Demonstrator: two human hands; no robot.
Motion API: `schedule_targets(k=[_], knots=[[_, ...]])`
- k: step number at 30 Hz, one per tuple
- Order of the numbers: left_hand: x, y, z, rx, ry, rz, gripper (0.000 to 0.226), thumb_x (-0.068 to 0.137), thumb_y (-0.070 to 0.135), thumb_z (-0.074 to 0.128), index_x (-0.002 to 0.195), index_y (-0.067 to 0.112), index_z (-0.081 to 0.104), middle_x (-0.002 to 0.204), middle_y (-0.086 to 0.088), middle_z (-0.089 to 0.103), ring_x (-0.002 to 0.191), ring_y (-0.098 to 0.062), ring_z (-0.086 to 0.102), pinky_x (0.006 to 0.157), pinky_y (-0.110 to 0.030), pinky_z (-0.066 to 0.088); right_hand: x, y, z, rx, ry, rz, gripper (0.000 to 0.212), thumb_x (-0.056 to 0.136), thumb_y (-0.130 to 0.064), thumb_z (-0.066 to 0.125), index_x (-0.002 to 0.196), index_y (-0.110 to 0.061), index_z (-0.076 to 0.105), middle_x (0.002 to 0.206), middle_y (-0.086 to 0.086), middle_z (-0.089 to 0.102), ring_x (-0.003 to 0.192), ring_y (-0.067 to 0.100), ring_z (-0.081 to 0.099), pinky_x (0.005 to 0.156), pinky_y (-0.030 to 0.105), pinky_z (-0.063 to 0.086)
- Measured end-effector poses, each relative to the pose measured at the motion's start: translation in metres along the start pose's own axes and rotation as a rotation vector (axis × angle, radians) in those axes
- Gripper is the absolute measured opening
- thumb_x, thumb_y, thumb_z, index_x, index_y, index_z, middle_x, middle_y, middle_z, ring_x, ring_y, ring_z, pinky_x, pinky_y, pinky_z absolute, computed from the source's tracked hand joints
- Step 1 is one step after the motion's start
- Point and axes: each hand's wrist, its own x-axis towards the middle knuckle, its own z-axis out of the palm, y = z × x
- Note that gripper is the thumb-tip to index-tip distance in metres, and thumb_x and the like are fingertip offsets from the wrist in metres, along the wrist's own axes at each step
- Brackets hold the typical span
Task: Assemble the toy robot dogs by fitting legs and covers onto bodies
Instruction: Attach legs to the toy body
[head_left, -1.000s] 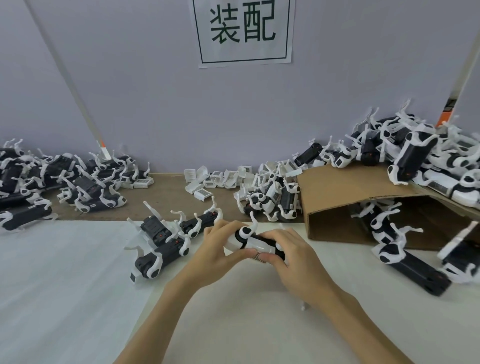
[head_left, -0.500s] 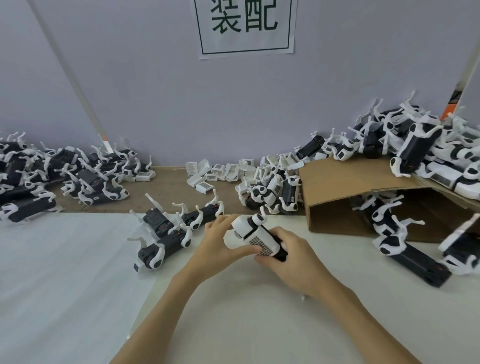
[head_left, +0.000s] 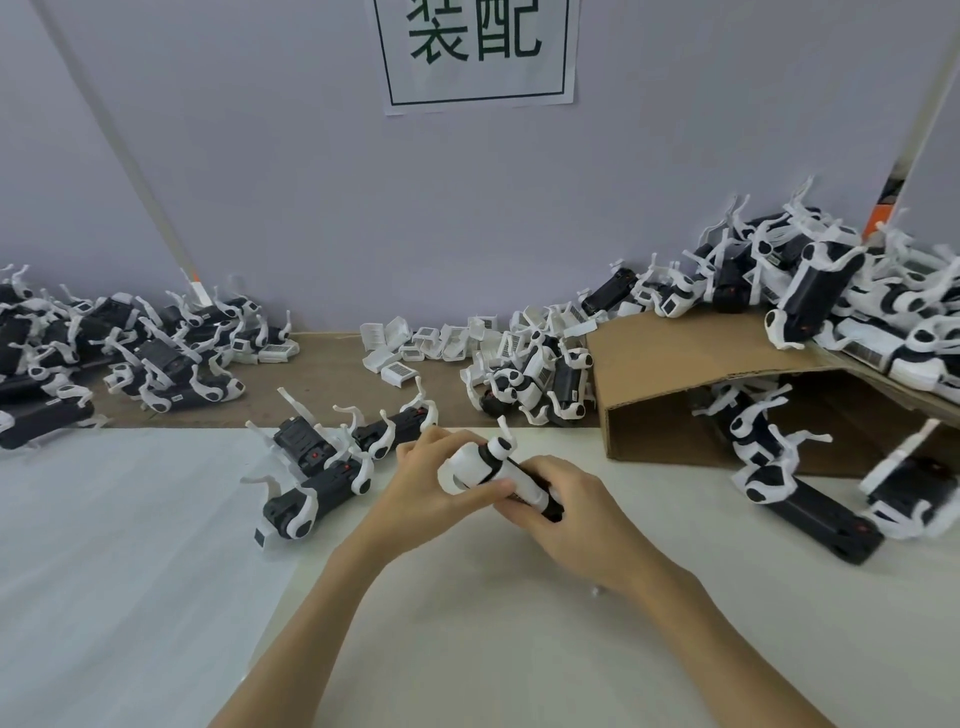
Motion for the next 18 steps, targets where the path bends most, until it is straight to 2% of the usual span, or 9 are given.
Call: schedule_targets(k=[3,5,8,10,12,13,15,17,18], knots=[[0.0,0.002,0.001,-0.048,0.023,-0.003,0.042,0.075,0.064,0.084,0.112,0.049,0.072,0.119,0.014,0.059,0.126,-0.024,0.053,0.114,-0.046,0.043,0.0,-0.002,-0.001,0.02,-0.02,-0.003,0.031,0.097,-0.058,0.061,0.105,-0.027,0.065,0.092,-0.006,0.068,0.085,0.015,0.067,0.079,0.046,0.057],[-0.001,0.004,0.001,-0.057,0.033,0.006,0.042,0.077,0.062,0.083,0.114,0.044,0.073,0.116,0.012,0.059,0.123,-0.026,0.055,0.114,-0.049,0.043,0.0,-0.003,-0.002,0.021,-0.011,-0.006,0.028,0.097,-0.055,0.063,0.102,-0.028,0.065,0.089,-0.006,0.069,0.083,0.015,0.069,0.078,0.047,0.057],[-0.001,0.007,-0.003,-0.08,0.045,0.041,0.039,0.078,0.062,0.083,0.109,0.04,0.076,0.11,0.008,0.06,0.117,-0.024,0.057,0.109,-0.045,0.045,0.003,-0.006,-0.005,-0.044,0.022,-0.01,0.024,0.096,-0.055,0.063,0.098,-0.032,0.065,0.085,-0.009,0.069,0.08,0.014,0.068,0.076,0.048,0.057],[0.0,0.009,-0.003,-0.106,0.063,0.044,0.03,0.076,0.065,0.079,0.098,0.045,0.077,0.102,0.008,0.06,0.112,-0.022,0.057,0.106,-0.042,0.046,0.004,-0.008,-0.006,-0.024,0.012,0.003,0.023,0.097,-0.056,0.062,0.098,-0.033,0.065,0.085,-0.011,0.071,0.08,0.012,0.069,0.077,0.047,0.057],[0.0,0.011,0.002,-0.132,0.115,0.005,0.019,0.077,0.064,0.081,0.087,0.049,0.077,0.096,0.003,0.062,0.107,-0.023,0.059,0.099,-0.039,0.046,0.003,-0.007,-0.004,0.001,0.016,-0.004,0.025,0.097,-0.058,0.061,0.112,-0.038,0.063,0.097,-0.017,0.069,0.092,0.008,0.068,0.083,0.044,0.058],[0.001,0.011,0.005,-0.17,0.155,-0.037,0.018,0.08,0.061,0.084,0.084,0.044,0.078,0.092,-0.002,0.064,0.098,-0.02,0.062,0.091,-0.036,0.047,0.002,-0.006,-0.002,-0.015,0.026,-0.012,0.038,0.095,-0.06,0.062,0.126,-0.039,0.056,0.111,-0.022,0.062,0.104,0.006,0.063,0.088,0.039,0.058],[0.003,0.012,0.009,-0.316,0.214,-0.158,0.031,0.082,0.058,0.085,0.084,0.028,0.079,0.08,-0.001,0.068,0.077,-0.011,0.061,0.076,-0.029,0.046,-0.001,-0.007,0.004,-0.138,0.087,-0.048,0.068,0.088,-0.06,0.071,0.144,-0.04,0.039,0.13,-0.022,0.045,0.121,0.003,0.049,0.094,0.031,0.054],[0.003,0.015,0.01,-0.393,0.198,-0.229,0.052,0.076,0.071,0.082,0.086,0.021,0.081,0.078,0.001,0.071,0.074,-0.011,0.06,0.074,-0.027,0.044,-0.001,-0.006,0.01,-0.268,0.192,-0.153,0.067,0.087,-0.047,0.078,0.142,-0.034,0.041,0.135,-0.017,0.045,0.124,0.007,0.048,0.092,0.033,0.056],[0.003,0.014,0.011,-0.312,0.198,-0.204,0.059,0.075,0.078,0.076,0.086,0.021,0.08,0.081,0.001,0.073,0.078,-0.014,0.062,0.077,-0.028,0.044,0.0,-0.006,0.011,-0.266,0.231,-0.173,0.061,0.089,-0.039,0.079,0.14,-0.031,0.045,0.135,-0.014,0.047,0.123,0.009,0.05,0.091,0.034,0.057]])
